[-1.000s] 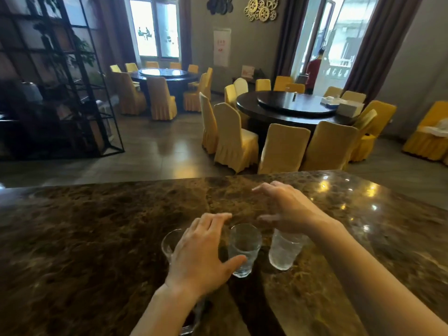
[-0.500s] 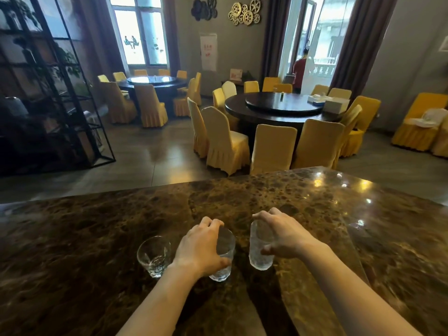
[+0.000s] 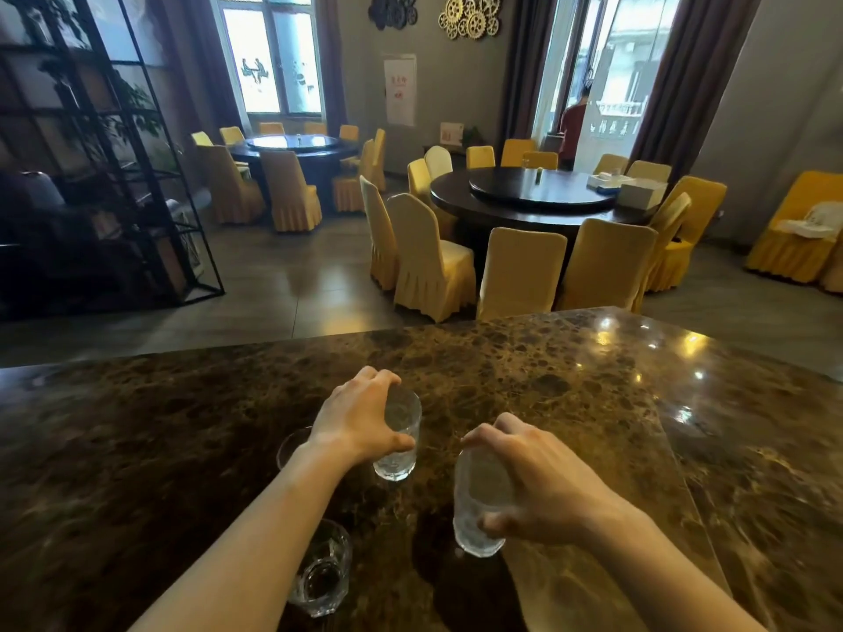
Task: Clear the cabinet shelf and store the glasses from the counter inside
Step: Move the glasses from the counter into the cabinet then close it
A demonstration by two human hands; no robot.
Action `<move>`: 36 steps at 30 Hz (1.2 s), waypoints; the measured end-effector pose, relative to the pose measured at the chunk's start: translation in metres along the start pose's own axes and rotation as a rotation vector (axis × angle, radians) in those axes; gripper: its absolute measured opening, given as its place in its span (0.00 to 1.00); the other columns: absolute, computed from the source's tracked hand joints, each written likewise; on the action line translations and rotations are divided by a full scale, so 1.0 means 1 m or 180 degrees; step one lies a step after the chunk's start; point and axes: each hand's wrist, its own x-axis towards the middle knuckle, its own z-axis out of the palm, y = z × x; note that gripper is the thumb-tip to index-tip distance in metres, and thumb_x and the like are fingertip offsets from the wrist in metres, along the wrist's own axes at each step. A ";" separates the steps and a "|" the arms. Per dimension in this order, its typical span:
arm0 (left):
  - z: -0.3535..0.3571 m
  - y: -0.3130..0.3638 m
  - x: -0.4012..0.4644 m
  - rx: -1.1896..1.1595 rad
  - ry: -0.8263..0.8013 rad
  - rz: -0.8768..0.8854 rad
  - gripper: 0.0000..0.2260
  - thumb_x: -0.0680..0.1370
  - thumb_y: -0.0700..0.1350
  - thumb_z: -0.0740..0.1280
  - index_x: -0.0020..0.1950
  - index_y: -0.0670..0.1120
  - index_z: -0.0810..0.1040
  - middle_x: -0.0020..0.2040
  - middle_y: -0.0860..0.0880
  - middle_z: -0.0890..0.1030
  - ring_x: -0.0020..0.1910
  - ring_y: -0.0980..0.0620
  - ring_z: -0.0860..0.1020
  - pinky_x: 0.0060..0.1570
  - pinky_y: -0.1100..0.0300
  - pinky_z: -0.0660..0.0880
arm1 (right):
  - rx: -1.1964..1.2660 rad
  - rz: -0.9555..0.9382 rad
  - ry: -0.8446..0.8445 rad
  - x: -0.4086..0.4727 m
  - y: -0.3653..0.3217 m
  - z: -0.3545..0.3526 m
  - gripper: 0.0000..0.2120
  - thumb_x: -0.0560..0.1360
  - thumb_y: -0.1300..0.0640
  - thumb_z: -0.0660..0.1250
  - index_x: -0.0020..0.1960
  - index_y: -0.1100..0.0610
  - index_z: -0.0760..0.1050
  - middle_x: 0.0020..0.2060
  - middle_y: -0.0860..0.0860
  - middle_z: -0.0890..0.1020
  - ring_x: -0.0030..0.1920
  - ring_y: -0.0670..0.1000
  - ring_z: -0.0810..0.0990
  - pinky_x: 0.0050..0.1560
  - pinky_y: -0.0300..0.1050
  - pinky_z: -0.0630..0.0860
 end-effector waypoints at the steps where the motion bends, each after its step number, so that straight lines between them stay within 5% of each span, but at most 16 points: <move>1: 0.001 0.000 0.001 -0.0004 0.0000 0.0008 0.39 0.62 0.61 0.79 0.70 0.54 0.70 0.62 0.54 0.74 0.60 0.50 0.75 0.58 0.55 0.74 | 0.0013 -0.0050 -0.0019 -0.002 -0.009 0.002 0.40 0.61 0.39 0.78 0.70 0.39 0.65 0.55 0.41 0.70 0.55 0.45 0.71 0.53 0.42 0.75; 7: 0.010 0.007 0.002 -0.0159 -0.0080 0.0117 0.39 0.64 0.60 0.79 0.71 0.53 0.70 0.64 0.53 0.74 0.63 0.50 0.74 0.61 0.53 0.75 | 0.0087 -0.0164 -0.0045 -0.007 -0.045 0.017 0.42 0.61 0.41 0.79 0.71 0.41 0.64 0.54 0.43 0.69 0.54 0.46 0.71 0.52 0.41 0.75; 12: 0.019 0.014 -0.001 -0.0130 -0.0120 0.0240 0.38 0.65 0.60 0.79 0.72 0.53 0.69 0.65 0.52 0.73 0.63 0.48 0.74 0.61 0.52 0.74 | 0.0070 -0.0175 -0.0085 -0.006 -0.058 0.027 0.43 0.62 0.44 0.79 0.72 0.42 0.63 0.50 0.40 0.64 0.49 0.44 0.65 0.41 0.30 0.60; 17: 0.025 0.015 -0.001 -0.0134 -0.0123 0.0231 0.39 0.65 0.60 0.79 0.72 0.52 0.69 0.66 0.52 0.73 0.64 0.47 0.74 0.62 0.51 0.74 | 0.0019 -0.0076 -0.0159 -0.006 -0.059 0.033 0.44 0.62 0.43 0.79 0.74 0.43 0.62 0.50 0.40 0.61 0.49 0.44 0.63 0.38 0.29 0.58; 29: 0.028 0.015 0.001 -0.0153 -0.0168 0.0135 0.40 0.65 0.60 0.78 0.73 0.53 0.68 0.67 0.53 0.72 0.65 0.48 0.73 0.63 0.50 0.74 | 0.0094 0.0103 -0.0184 -0.005 -0.058 0.039 0.42 0.64 0.41 0.76 0.74 0.41 0.60 0.53 0.42 0.65 0.52 0.45 0.65 0.51 0.42 0.70; 36: 0.018 0.013 -0.008 -0.0239 -0.0236 0.0243 0.42 0.70 0.64 0.73 0.78 0.56 0.58 0.74 0.52 0.67 0.71 0.46 0.69 0.67 0.47 0.70 | 0.0017 0.0013 -0.0300 -0.008 -0.054 0.034 0.44 0.65 0.31 0.72 0.75 0.39 0.57 0.60 0.42 0.68 0.58 0.47 0.69 0.57 0.46 0.74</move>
